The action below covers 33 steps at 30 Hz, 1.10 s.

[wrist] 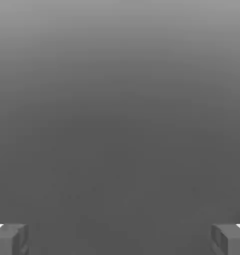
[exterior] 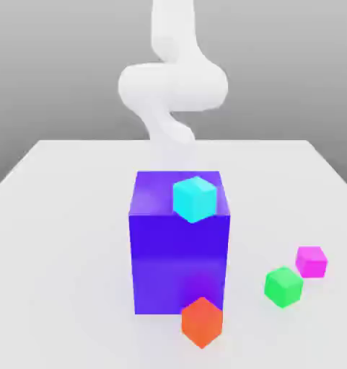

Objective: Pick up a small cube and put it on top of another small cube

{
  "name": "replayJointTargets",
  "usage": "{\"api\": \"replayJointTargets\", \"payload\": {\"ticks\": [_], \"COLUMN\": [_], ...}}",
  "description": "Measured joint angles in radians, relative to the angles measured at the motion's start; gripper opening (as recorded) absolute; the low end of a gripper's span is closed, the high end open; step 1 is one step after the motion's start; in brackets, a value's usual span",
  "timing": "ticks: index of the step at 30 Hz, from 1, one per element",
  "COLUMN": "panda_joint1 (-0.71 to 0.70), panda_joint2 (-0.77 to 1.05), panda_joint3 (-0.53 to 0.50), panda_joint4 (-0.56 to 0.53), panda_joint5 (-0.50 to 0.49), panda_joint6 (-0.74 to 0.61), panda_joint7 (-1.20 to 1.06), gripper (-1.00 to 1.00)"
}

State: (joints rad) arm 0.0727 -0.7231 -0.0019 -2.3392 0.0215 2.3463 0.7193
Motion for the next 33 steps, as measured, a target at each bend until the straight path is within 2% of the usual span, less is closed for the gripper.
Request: {"api": "replayJointTargets", "payload": {"ticks": [10,18,22,25,29,32,33], "panda_joint1": [0.27,0.434,0.508,0.57,0.617,0.668,0.68], "panda_joint2": [0.311,0.553,0.675,0.766,0.904,1.012,1.038], "panda_joint3": [0.036,0.125,0.184,0.197,0.143,0.082,0.069], "panda_joint4": [-0.157,-0.282,-0.345,-0.392,-0.392,-0.372,-0.367], "panda_joint5": [0.082,0.103,0.059,-0.025,-0.14,-0.186,-0.193], "panda_joint6": [0.185,0.332,0.408,0.465,0.566,0.652,0.673], "panda_joint7": [-0.322,-0.543,-0.614,-0.632,-0.584,-0.55,-0.544], "gripper": [0.0,0.0,0.0,0.0,0.0,0.0,-1.0]}}
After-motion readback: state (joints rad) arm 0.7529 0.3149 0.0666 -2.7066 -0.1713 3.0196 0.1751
